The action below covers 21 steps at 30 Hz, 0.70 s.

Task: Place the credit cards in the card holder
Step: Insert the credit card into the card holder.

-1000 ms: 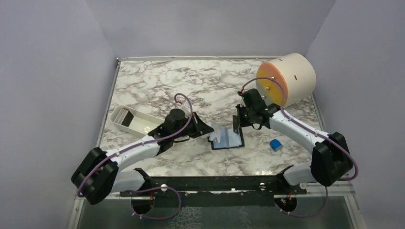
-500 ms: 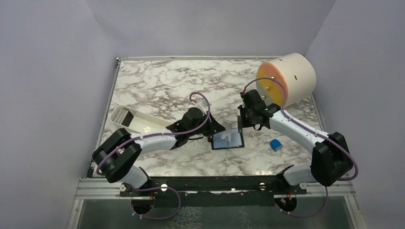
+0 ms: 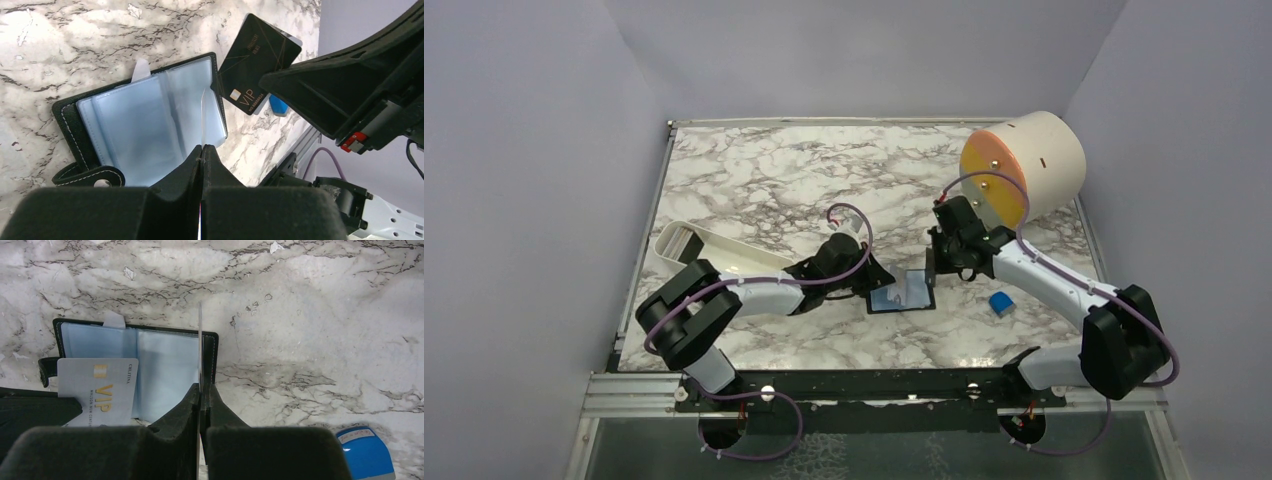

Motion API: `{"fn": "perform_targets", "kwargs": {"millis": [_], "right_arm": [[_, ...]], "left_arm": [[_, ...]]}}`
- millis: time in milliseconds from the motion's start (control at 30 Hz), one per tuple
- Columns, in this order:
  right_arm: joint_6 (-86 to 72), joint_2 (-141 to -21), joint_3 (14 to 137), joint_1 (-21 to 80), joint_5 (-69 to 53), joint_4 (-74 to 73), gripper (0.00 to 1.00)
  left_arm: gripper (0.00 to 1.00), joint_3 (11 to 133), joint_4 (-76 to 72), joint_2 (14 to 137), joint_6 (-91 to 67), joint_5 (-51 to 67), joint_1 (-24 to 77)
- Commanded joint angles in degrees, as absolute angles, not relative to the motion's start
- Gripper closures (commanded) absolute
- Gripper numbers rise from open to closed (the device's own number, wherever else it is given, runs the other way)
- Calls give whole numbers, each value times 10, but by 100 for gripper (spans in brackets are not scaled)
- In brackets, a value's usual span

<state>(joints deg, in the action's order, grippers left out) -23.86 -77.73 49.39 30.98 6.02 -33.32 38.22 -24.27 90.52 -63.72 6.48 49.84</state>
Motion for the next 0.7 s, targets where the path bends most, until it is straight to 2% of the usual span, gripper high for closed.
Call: {"fn": "perform_targets", "kwargs": {"millis": [0,667], "right_arm": [[-254,-763,471,308,46,-344,99],[-253,-751,455,308,52,-338,99]], "left_arm": [[100,375,-260,914,-641,40,503],[100,373,-258,965,-675,42,506]]}}
